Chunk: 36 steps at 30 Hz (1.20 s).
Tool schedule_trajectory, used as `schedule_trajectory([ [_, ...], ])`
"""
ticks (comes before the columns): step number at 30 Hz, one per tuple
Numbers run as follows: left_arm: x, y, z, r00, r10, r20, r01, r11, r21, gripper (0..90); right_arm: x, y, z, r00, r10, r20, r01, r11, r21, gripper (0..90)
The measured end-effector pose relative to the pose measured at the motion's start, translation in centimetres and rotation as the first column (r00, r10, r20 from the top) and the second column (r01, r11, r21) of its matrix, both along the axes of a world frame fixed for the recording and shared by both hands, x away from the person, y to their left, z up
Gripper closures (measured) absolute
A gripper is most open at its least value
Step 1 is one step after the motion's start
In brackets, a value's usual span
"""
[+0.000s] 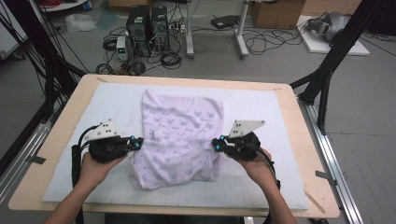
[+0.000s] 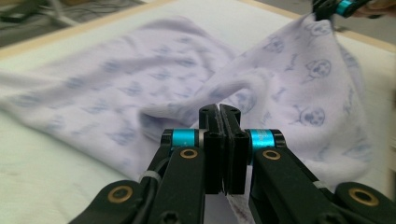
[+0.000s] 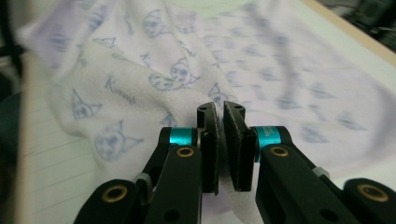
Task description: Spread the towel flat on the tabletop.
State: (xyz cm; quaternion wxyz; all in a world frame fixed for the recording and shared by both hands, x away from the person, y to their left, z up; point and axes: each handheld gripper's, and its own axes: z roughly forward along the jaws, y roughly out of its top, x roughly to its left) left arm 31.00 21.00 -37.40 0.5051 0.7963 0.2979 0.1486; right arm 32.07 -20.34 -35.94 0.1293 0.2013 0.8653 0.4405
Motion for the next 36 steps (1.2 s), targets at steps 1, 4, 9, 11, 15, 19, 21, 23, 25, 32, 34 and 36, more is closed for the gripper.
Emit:
schedule_trajectory([
  [1,0.9,-0.2,-0.3,0.9998,0.017,-0.014,-0.017,0.9998,0.006,88.0,1.1,-0.2,-0.4,0.9997,-0.019,-0.017,0.019,1.000,-0.004,85.0],
  [4,3.4,-0.8,-1.8,0.9968,0.067,-0.045,-0.065,0.9969,0.044,87.9,4.0,-0.4,-2.5,0.9923,-0.087,-0.088,0.084,0.996,-0.039,84.8],
  [9,5.9,-0.5,-4.1,0.9822,0.121,-0.144,-0.113,0.9917,0.061,78.9,6.7,-0.2,-5.2,0.9768,-0.130,-0.170,0.123,0.991,-0.054,77.3],
  [11,5.6,0.0,-3.8,0.9843,0.105,-0.142,-0.101,0.9944,0.033,72.5,6.4,-0.1,-4.9,0.9802,-0.118,-0.159,0.113,0.993,-0.040,74.5],
  [15,4.0,0.7,-2.1,0.9929,0.061,-0.102,-0.059,0.9978,0.030,64.0,4.6,-0.7,-3.1,0.9912,-0.085,-0.102,0.086,0.996,0.006,67.6],
  [19,2.0,0.8,-1.0,0.9973,0.001,-0.073,0.000,0.9998,0.019,58.3,1.9,-1.1,-2.1,0.9971,-0.025,-0.072,0.028,0.999,0.038,64.2],
  [21,0.7,0.6,-0.8,0.9974,-0.035,-0.063,0.036,0.9993,0.012,56.7,0.5,-0.9,-2.2,0.9982,0.012,-0.059,-0.010,1.000,0.020,62.5],
  [23,-0.6,0.2,-0.8,0.9954,-0.081,-0.052,0.081,0.9966,0.014,54.8,-1.0,-0.8,-2.5,0.9976,0.051,-0.047,-0.049,0.998,0.025,61.9],
  [25,-1.8,-0.3,-1.1,0.9908,-0.125,-0.053,0.126,0.9920,0.008,52.5,-2.1,-0.7,-3.1,0.9950,0.079,-0.062,-0.077,0.997,0.023,60.2],
  [32,-3.6,-1.7,-3.6,0.9775,-0.193,-0.086,0.203,0.9694,0.138,47.3,-3.5,0.5,-6.0,0.9834,0.146,-0.107,-0.150,0.988,-0.033,58.4],
  [34,-3.5,-1.8,-4.6,0.9777,-0.184,-0.101,0.201,0.9609,0.191,48.7,-3.3,1.0,-6.8,0.9811,0.153,-0.118,-0.161,0.985,-0.057,59.5],
  [36,-3.3,-1.9,-5.4,0.9725,-0.198,-0.123,0.222,0.9474,0.231,57.6,-3.0,1.5,-7.4,0.9795,0.150,-0.135,-0.163,0.982,-0.093,64.2],
])
